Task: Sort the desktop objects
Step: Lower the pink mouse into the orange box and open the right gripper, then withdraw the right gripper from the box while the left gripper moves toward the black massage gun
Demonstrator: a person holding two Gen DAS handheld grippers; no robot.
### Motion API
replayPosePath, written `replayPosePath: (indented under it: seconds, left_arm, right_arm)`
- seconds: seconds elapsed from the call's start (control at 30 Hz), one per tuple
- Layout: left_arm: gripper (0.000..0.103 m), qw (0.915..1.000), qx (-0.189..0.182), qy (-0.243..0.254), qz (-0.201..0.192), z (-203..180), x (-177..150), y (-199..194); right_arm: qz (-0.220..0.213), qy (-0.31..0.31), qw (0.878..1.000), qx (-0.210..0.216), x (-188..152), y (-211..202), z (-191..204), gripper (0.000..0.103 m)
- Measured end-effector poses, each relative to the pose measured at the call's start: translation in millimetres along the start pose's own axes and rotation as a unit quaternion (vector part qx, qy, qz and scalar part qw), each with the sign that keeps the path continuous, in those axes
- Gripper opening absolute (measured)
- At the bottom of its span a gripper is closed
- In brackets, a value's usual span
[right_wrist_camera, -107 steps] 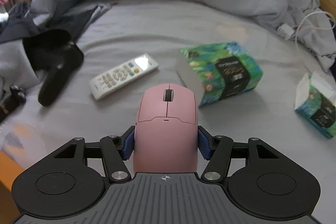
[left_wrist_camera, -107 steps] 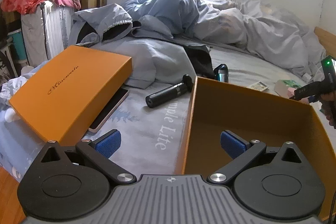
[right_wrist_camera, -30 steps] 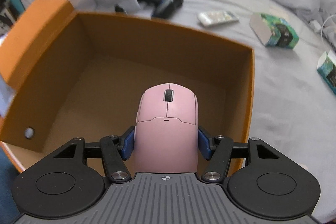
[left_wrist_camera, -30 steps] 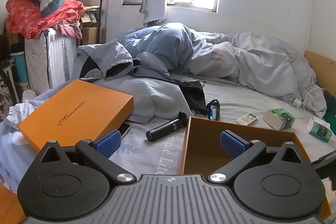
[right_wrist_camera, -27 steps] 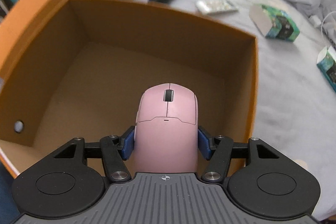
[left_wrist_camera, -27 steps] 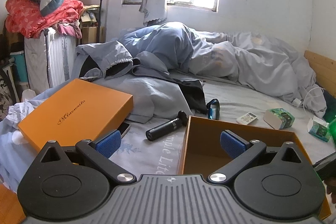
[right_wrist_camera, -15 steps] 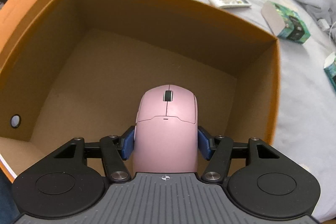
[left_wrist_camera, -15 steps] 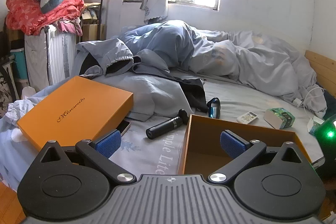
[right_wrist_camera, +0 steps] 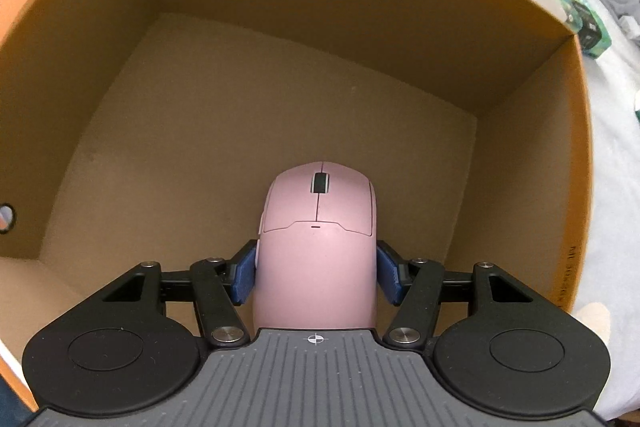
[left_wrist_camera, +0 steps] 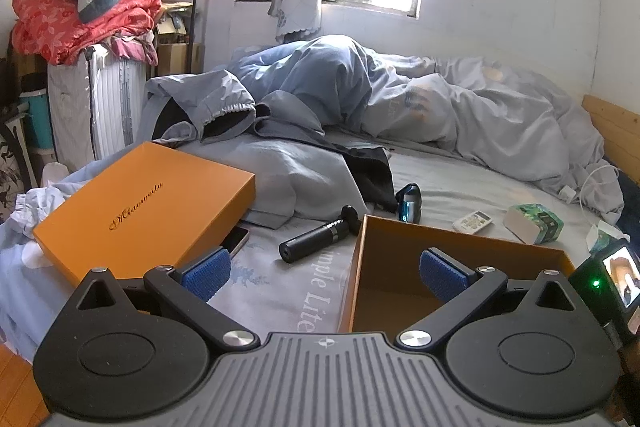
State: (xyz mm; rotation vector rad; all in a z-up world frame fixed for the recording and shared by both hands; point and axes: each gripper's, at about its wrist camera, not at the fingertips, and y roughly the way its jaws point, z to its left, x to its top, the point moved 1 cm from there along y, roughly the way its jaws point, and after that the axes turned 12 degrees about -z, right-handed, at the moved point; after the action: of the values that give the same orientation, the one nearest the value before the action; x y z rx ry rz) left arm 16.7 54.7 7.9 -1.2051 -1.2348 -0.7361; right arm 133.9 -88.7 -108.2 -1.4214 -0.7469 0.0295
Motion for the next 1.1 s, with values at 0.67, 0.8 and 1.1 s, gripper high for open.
replayPosePath:
  seconds: [0.67, 0.8, 1.1]
  left_arm:
    - [0.103, 1.0000, 0.000, 0.000, 0.001, 0, 0, -1]
    - [0.103, 1.0000, 0.000, -0.001, 0.001, 1, 1, -1]
    - [0.103, 1.0000, 0.000, -0.002, -0.001, 0, 1, -4]
  right_arm:
    - [-0.008, -0.003, 1.000, 0.001, -1, -22, 10, 0.064]
    - [-0.030, 0.005, 0.999, 0.012, 3, -42, 7, 0.071]
    - [-0.131, 0.033, 0.990, 0.045, 4, -101, -14, 0.081]
